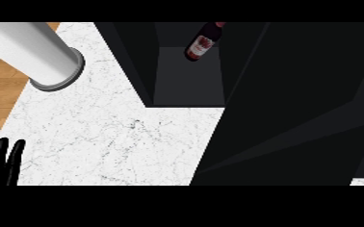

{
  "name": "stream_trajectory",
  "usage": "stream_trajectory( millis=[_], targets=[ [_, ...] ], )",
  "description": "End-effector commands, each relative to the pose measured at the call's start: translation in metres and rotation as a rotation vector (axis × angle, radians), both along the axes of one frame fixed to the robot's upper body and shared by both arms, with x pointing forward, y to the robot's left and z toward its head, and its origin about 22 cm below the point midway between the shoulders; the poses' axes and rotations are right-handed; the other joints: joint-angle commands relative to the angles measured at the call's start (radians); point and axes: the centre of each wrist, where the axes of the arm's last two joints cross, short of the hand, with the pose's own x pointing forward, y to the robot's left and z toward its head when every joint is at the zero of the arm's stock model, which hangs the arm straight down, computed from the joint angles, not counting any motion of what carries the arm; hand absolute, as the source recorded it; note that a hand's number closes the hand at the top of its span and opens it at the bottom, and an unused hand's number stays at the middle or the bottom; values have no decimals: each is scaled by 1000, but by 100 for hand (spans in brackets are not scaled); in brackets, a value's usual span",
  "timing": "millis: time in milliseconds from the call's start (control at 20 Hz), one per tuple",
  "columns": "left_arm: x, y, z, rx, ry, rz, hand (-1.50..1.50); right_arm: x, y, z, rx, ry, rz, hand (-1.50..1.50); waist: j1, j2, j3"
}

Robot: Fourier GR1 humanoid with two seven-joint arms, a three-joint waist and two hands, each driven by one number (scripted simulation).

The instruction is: Pick up the wine, place it into the cabinet and close the cabinet

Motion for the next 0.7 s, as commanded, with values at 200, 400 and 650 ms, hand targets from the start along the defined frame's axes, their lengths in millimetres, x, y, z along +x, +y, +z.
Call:
stream_trajectory(
  millis=[200,400,650],
  targets=[
    [-5,32,16,17,2,-18,-150,-41,24,24,72,-122,-23,150,8,-6,-1],
    [8,28,18,8,7,-37,-150,-32,39,24,52,-179,-66,150,1,4,0],
    [11,34,29,-35,17,-56,-150,-30,56,26,7,-230,-100,150,12,3,-1]
  ],
)
